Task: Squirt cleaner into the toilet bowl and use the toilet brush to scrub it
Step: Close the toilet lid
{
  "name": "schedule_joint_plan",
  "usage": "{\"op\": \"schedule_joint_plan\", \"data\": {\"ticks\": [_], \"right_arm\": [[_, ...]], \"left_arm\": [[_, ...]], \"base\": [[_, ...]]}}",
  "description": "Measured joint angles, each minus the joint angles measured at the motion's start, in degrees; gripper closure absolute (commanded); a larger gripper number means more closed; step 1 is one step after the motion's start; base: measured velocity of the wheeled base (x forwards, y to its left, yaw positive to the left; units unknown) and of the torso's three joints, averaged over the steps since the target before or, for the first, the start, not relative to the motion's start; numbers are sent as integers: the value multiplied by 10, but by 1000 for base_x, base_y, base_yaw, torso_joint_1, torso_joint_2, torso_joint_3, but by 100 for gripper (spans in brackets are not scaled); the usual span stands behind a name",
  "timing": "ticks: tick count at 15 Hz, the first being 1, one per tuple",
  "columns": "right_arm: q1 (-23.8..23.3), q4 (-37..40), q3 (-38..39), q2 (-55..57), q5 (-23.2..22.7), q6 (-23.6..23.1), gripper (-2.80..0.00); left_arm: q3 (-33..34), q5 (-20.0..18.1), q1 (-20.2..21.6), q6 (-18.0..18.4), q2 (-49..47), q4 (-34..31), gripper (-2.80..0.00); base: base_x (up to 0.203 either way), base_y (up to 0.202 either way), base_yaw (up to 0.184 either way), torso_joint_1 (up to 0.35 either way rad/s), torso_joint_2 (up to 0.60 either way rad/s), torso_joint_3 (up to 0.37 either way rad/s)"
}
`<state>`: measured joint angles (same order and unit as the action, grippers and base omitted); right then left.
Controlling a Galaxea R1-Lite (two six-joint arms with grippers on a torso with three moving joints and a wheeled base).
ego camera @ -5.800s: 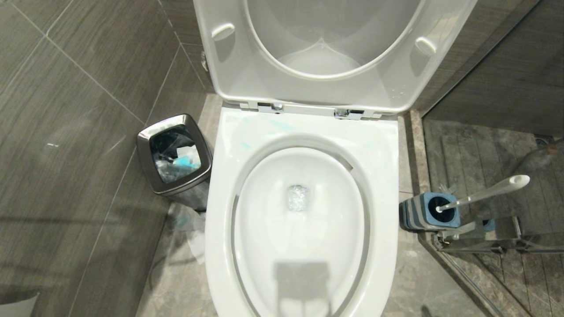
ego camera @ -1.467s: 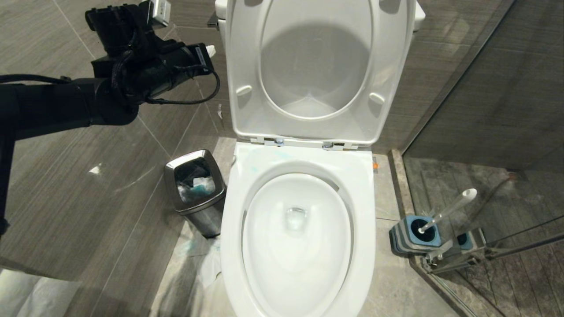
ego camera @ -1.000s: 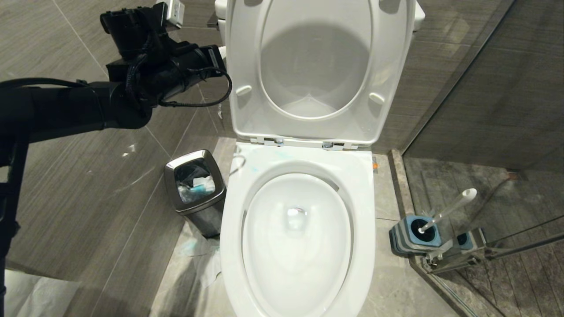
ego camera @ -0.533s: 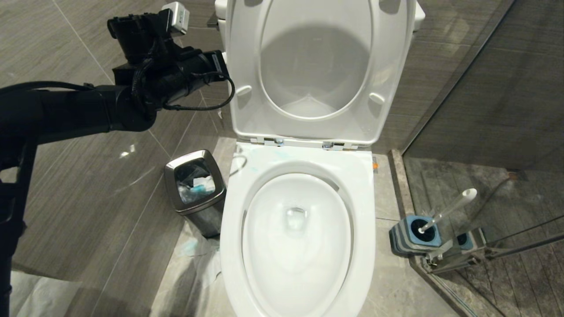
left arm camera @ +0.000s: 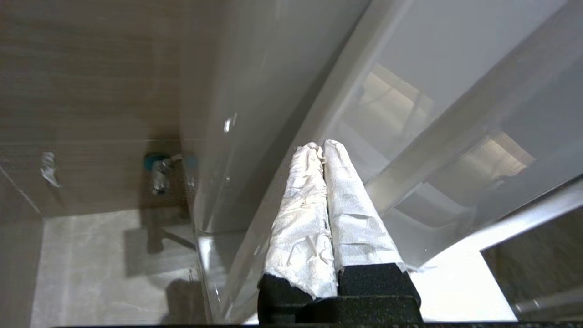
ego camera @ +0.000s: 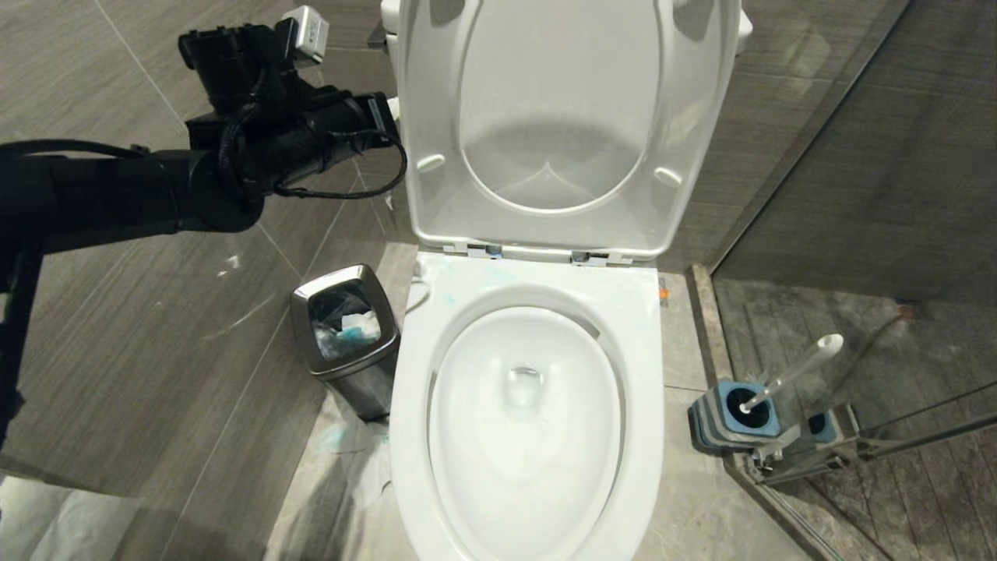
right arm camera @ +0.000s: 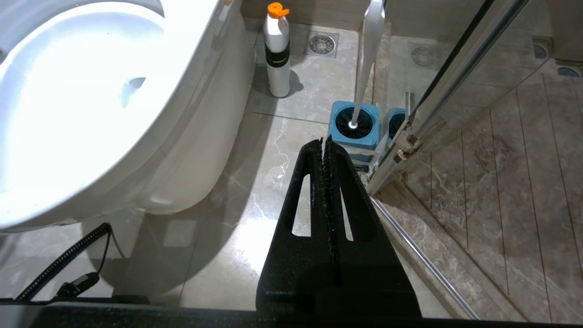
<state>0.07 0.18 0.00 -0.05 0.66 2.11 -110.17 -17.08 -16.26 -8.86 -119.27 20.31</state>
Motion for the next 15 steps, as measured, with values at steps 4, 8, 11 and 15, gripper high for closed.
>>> {"op": "schedule_joint_plan", "data": {"ticks": [4,8,11,15], "right_arm": [[0,0,0,0,0,0,0],[0,0,0,0,0,0,0],[0,0,0,0,0,0,0],[0,0,0,0,0,0,0]], "left_arm": [[35,-8,3,1,19,-32,0],[84,-8,4,1,41,-33,0],[125,-7,4,0,61,-34,0],[137,-7,12,1,79,-30,0]], "base": [[0,0,0,0,0,0],[0,0,0,0,0,0],[0,0,0,0,0,0],[0,0,0,0,0,0]]}}
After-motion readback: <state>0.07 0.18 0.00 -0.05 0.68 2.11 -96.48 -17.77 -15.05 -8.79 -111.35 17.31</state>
